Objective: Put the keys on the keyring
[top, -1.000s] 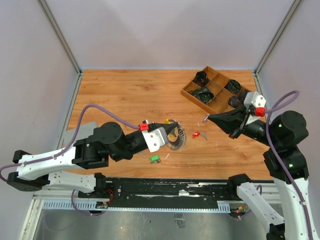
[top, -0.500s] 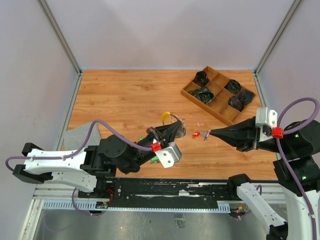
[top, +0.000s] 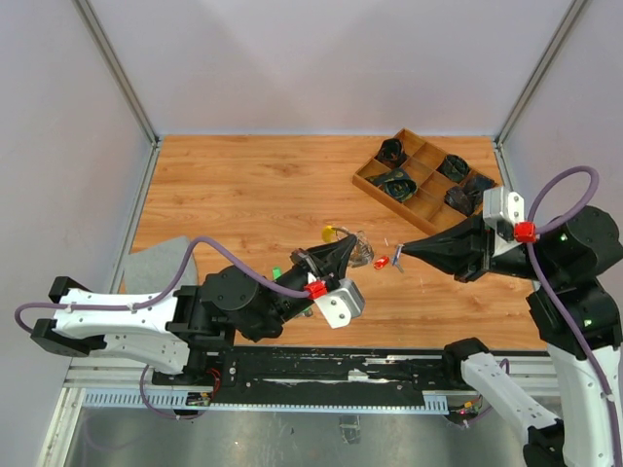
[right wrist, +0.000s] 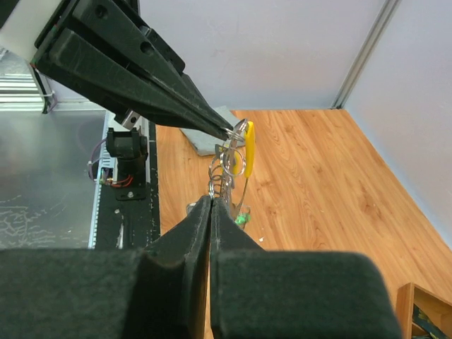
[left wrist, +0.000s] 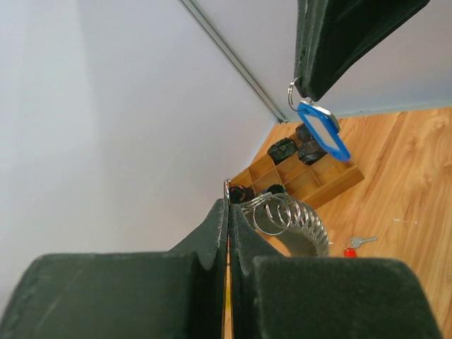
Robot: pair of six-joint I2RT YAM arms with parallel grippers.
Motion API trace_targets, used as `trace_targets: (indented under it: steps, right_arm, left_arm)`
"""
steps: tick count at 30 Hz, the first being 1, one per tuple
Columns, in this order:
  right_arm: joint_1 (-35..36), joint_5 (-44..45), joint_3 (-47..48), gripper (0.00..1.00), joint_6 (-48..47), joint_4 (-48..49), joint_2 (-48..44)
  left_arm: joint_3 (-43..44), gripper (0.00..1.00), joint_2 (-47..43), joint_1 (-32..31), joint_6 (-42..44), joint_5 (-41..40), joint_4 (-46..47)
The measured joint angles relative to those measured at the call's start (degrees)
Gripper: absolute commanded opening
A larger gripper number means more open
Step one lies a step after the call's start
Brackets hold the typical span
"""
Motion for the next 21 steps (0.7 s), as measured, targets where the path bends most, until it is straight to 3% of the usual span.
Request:
trace_targets:
  steps: [8, 21]
  right_arm:
    - [8.2, 3.2, 7.2, 0.00, -7.0, -8.9, 5.2]
    - [11.7, 6.6, 7.5, 0.00, -7.7, -9.5, 8.3]
  left_arm:
    - [0.0, 0.00, 0.8, 0.0, -0.3, -0.4, 0.0]
    - [0.1, 0.01, 2.6, -0.2, -1.6, -0.4, -0.1]
